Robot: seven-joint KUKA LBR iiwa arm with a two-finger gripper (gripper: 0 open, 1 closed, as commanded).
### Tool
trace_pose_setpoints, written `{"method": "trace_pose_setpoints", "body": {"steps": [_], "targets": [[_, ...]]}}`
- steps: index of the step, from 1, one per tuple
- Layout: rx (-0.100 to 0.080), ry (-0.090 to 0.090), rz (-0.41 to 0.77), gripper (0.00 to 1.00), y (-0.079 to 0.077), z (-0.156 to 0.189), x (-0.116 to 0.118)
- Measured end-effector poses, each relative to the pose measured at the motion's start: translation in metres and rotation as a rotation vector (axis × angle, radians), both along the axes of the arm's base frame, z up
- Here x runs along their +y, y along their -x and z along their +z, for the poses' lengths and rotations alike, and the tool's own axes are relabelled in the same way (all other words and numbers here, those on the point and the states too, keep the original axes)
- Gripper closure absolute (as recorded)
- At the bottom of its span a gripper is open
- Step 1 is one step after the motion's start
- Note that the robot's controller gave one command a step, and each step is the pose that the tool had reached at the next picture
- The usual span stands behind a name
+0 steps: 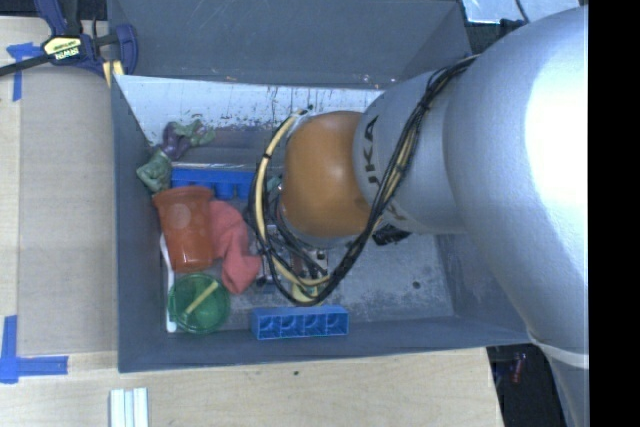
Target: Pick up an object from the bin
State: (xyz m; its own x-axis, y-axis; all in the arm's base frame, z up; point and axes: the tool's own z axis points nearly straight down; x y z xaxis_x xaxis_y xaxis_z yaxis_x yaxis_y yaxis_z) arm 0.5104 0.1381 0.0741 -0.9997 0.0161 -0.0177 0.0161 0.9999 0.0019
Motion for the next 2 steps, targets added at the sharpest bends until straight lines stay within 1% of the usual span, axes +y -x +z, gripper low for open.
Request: {"method": "trace_pose_setpoints", "body": {"steps": [1, 2], "targets": [[0.005, 0.001, -0.006, 1.0, -0.001, 0.063, -0.003], [0.003, 0.002, 0.022, 1.0, -0.015, 0.132, -0.002]]}}
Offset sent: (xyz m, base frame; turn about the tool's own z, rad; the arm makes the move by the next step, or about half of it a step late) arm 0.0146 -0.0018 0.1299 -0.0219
